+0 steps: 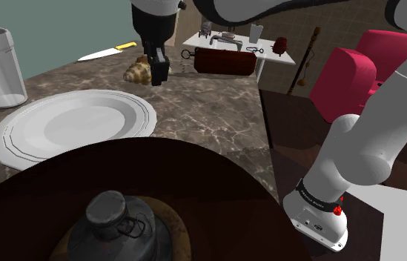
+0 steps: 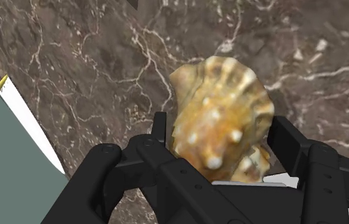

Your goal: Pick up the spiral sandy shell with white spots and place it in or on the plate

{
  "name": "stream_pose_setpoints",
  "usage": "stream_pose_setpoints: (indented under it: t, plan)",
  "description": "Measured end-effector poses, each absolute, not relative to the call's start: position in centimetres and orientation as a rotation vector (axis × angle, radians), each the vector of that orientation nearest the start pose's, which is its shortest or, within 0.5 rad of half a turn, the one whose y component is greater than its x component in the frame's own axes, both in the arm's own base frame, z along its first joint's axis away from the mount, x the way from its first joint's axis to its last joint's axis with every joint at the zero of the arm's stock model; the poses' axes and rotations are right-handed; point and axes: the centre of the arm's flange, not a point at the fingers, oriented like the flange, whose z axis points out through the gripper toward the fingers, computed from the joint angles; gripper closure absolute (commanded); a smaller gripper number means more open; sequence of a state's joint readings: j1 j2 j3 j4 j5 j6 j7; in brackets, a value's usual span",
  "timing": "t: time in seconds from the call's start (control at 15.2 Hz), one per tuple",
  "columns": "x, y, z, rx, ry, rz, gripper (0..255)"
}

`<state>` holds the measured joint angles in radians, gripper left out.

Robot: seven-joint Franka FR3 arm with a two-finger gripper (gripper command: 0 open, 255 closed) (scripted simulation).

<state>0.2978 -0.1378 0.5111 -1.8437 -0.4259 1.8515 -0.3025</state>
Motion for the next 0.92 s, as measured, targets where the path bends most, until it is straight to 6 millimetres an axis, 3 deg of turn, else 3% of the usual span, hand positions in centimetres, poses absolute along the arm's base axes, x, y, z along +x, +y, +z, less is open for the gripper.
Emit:
stream_pose_setpoints:
  t: [0.59, 0.92]
  plan:
    - [38.2, 37.7, 64.1, -2.925, -2.013, -0.434, 255]
    - [36.6, 42.9, 64.6, -2.923, -2.017, -0.434, 255]
